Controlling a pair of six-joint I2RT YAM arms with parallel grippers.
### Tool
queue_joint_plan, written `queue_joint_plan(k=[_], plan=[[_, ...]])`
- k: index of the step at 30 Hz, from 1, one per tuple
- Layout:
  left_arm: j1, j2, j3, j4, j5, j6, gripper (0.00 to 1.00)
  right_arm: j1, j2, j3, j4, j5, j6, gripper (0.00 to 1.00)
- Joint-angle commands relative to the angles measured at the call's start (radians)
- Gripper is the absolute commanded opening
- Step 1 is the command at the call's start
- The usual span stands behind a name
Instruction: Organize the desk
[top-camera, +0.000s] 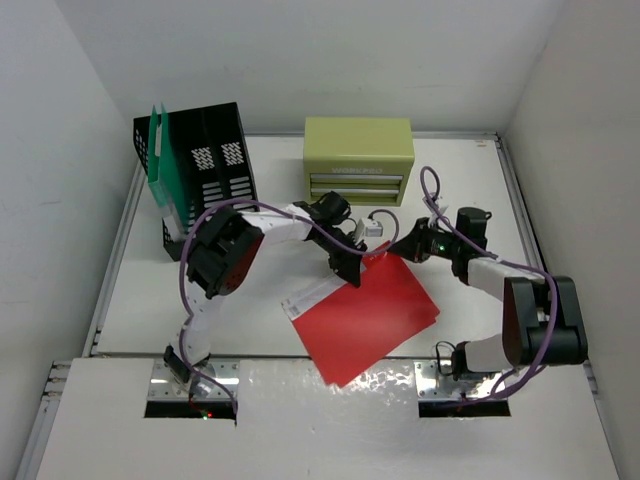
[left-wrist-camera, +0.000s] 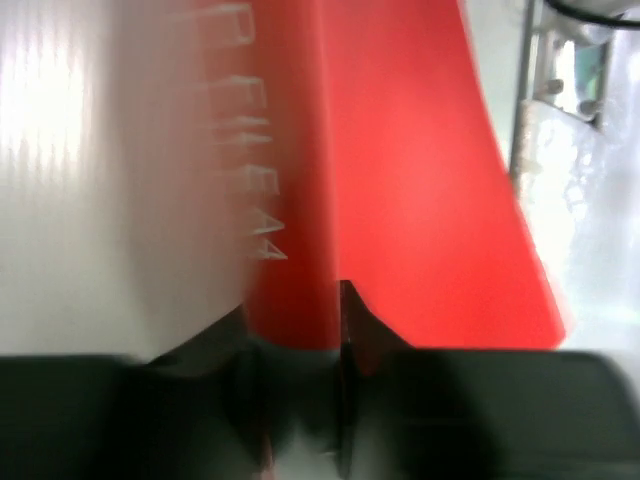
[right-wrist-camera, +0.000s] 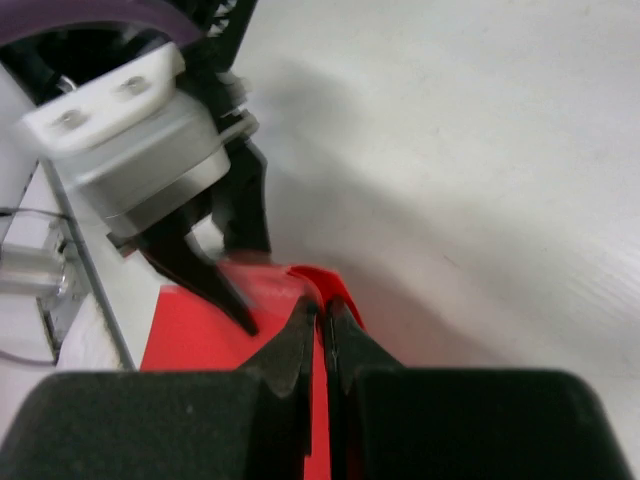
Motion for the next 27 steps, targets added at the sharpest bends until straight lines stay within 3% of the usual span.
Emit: queue_joint_plan(k=[1, 3, 5, 7, 8, 10, 11, 13, 18, 27], plan=[[-0.010, -0.046, 0.015, -0.066, 0.010, 0.052, 0.00, -0.007, -0.037, 0.038, 0.066, 0.063, -0.040, 0.00], [-0.010, -0.067, 0.012, -0.069, 0.003, 0.043, 0.00, -0.007, -0.039, 0.052, 0.033, 0.092, -0.043, 0.00], [-0.009, -0.087, 0.006, -0.057, -0.022, 0.022, 0.00, -0.013, -0.045, 0.084, -0.057, 0.151, -0.049, 0.09], [-0.007, -0.124, -0.002, -0.050, -0.057, -0.017, 0.00, -0.022, -0.066, 0.103, -0.124, 0.188, -0.074, 0.28], [-0.006, -0.152, -0.005, -0.050, -0.072, -0.032, 0.00, -0.035, -0.098, 0.107, -0.180, 0.258, -0.079, 0.51], [-0.006, -0.187, -0.008, -0.046, -0.135, -0.046, 0.00, -0.049, -0.144, 0.101, -0.230, 0.347, -0.074, 0.65], [-0.006, -0.205, -0.009, -0.046, -0.161, -0.052, 0.00, -0.071, -0.170, 0.094, -0.253, 0.391, -0.066, 0.76], [-0.003, -0.268, -0.009, -0.057, -0.220, -0.066, 0.00, -0.107, -0.255, 0.081, -0.338, 0.508, -0.027, 0.85], [-0.003, -0.438, -0.026, -0.063, -0.231, -0.052, 0.00, -0.125, -0.420, 0.045, -0.380, 0.667, -0.017, 0.95], [-0.001, -0.622, 0.007, -0.143, -0.318, -0.012, 0.00, -0.127, -0.456, 0.097, -0.564, 0.726, -0.014, 0.95]])
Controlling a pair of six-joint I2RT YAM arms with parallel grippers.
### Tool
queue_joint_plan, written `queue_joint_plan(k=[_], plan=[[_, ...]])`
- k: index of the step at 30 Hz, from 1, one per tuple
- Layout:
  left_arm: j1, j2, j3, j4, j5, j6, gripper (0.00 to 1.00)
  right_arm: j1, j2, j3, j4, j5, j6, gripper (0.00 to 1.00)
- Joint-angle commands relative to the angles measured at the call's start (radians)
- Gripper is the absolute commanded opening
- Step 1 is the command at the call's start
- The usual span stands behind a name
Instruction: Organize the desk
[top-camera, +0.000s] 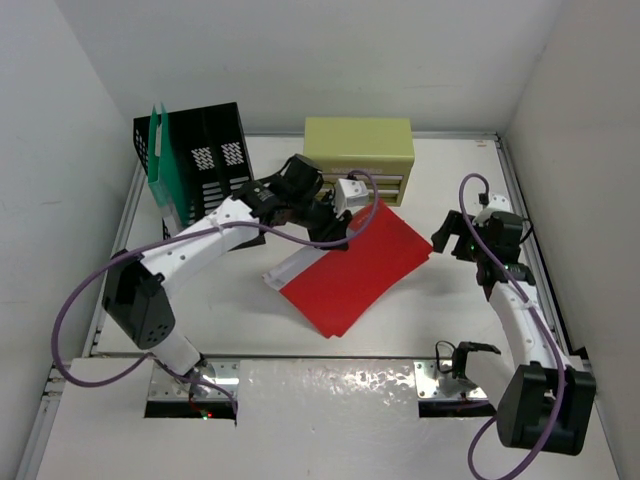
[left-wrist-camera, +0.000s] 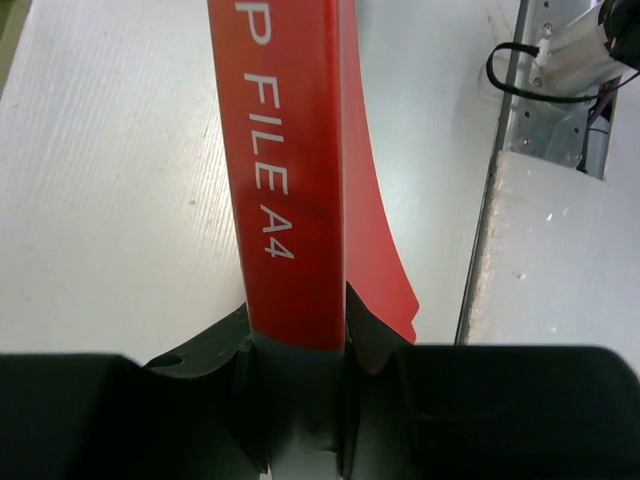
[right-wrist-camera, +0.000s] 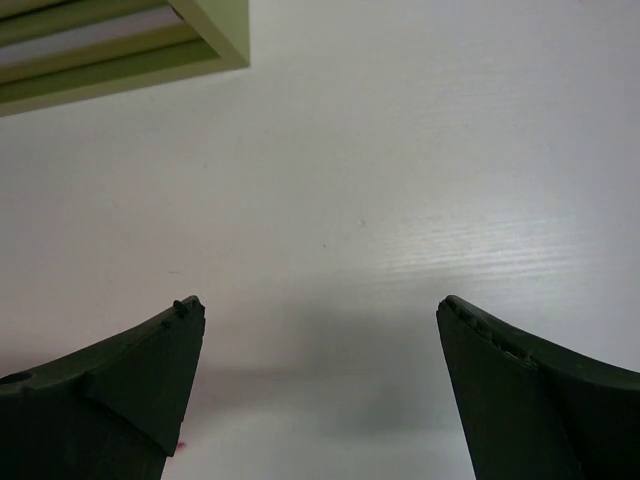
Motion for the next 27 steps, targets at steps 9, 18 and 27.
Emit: queue_joint_plan(k=[9, 18, 27], plan=[[-0.004, -0.299, 0.028, 0.049, -0.164, -0.006, 0.00, 0.001, -0.197, -0.040, -0.130, 0.130, 0.039, 0.98], [0.006, -0.197, -0.141, 0.066, -0.042, 0.028, 0.00, 0.001, -0.234, -0.081, -0.144, 0.069, 0.054, 0.98], [0.016, -0.334, -0.048, 0.077, -0.155, -0.003, 0.00, 0.001, -0.214, -0.077, -0.158, 0.107, 0.037, 0.98]])
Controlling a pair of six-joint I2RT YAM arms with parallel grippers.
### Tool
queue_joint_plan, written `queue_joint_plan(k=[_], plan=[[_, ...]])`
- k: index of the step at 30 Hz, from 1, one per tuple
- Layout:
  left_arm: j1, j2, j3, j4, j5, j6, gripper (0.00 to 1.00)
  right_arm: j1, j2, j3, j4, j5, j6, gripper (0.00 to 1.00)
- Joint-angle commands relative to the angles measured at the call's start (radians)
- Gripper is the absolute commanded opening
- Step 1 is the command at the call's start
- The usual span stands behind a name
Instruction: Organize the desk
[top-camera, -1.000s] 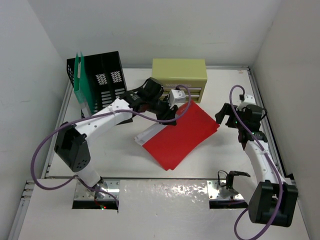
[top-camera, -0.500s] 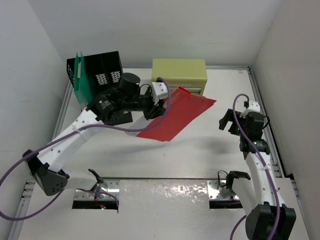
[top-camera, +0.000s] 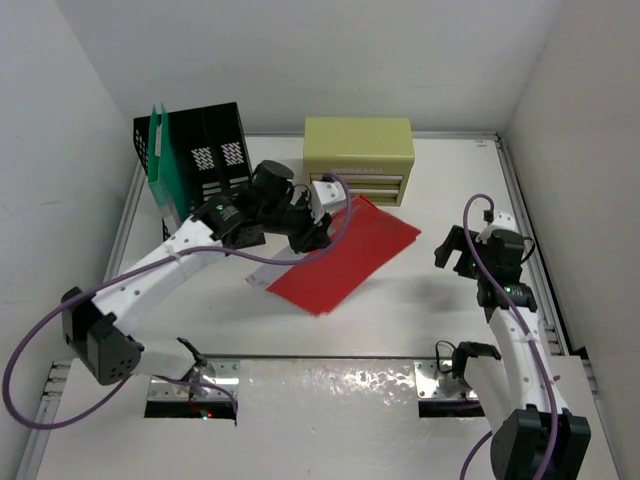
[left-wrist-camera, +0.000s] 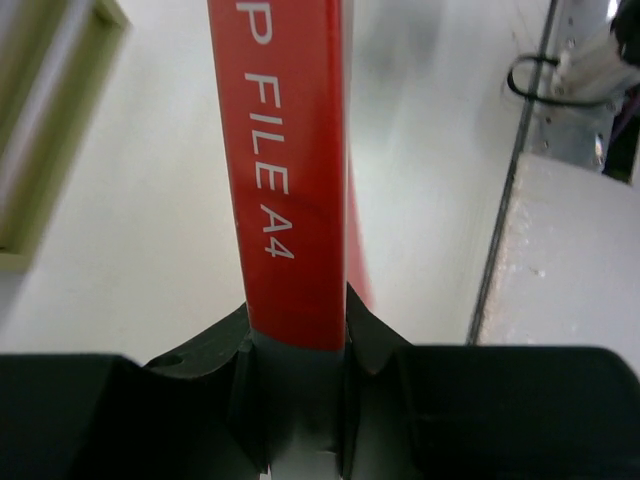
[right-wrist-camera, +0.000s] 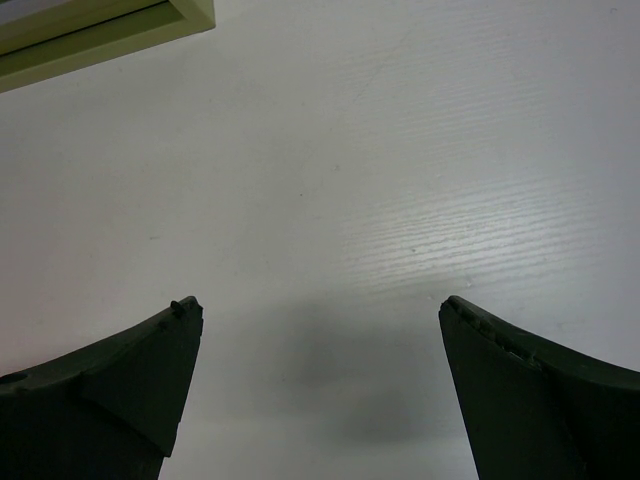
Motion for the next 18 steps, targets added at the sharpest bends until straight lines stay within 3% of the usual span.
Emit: queue_joint_plan(k=[1, 12, 17, 18], plan=[[0.008, -0.104, 0.096, 0.082, -0.068, -0.027, 0.00, 0.001, -0.004, 0.001, 0.007, 0.018, -0.001, 0.98], [0.176, -0.172, 0.217, 0.134, -0.249, -0.172, 0.00, 0.001, -0.030, -0.012, -0.014, 0.035, -0.031, 0.99], [0.398, -0.215, 0.264, 0.171, -0.280, -0.280, 0.00, 0.001, -0.041, -0.011, -0.014, 0.010, -0.029, 0.99], [0.399, -0.232, 0.263, 0.171, -0.280, -0.287, 0.00, 0.001, -0.041, -0.011, -0.017, 0.005, -0.031, 0.99]])
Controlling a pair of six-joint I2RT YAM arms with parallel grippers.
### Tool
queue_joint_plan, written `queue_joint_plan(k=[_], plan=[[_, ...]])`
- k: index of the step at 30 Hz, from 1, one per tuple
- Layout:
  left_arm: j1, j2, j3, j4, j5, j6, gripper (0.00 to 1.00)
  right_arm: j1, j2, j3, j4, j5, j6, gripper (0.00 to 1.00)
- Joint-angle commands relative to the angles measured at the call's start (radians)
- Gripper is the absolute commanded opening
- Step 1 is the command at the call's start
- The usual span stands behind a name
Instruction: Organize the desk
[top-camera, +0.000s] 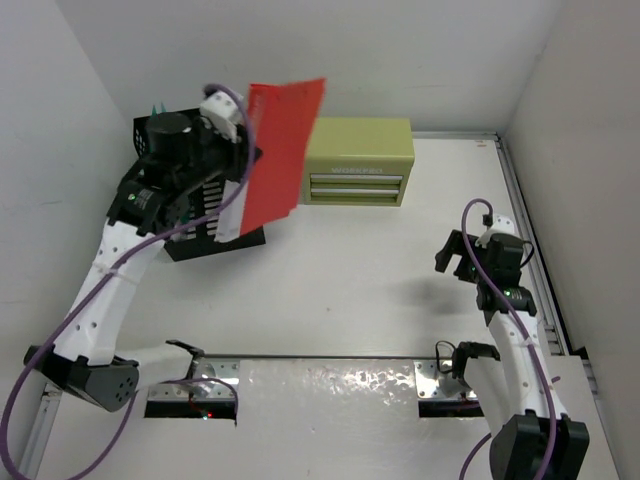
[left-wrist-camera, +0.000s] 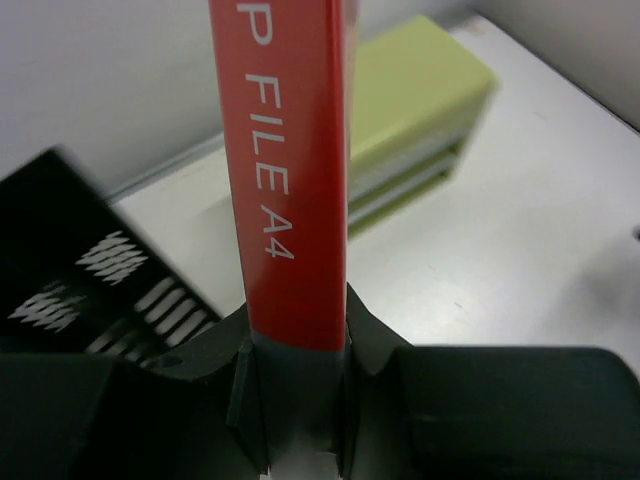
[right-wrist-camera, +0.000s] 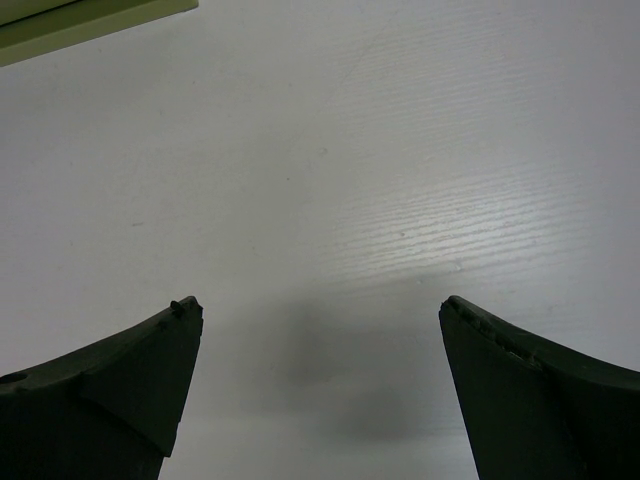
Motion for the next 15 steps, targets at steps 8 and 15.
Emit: queue_joint_plan(k=[8, 15], plan=[[0.117, -0.203, 0.062, 0.106, -0.357, -0.050, 0.00, 0.001, -0.038, -0.015, 0.032, -0.036, -0.018, 0.99], [0.132, -0.244, -0.003, 0.159, -0.552, -0.071, 0.00, 0.001, -0.035, -0.012, 0.034, -0.053, -0.029, 0.99]])
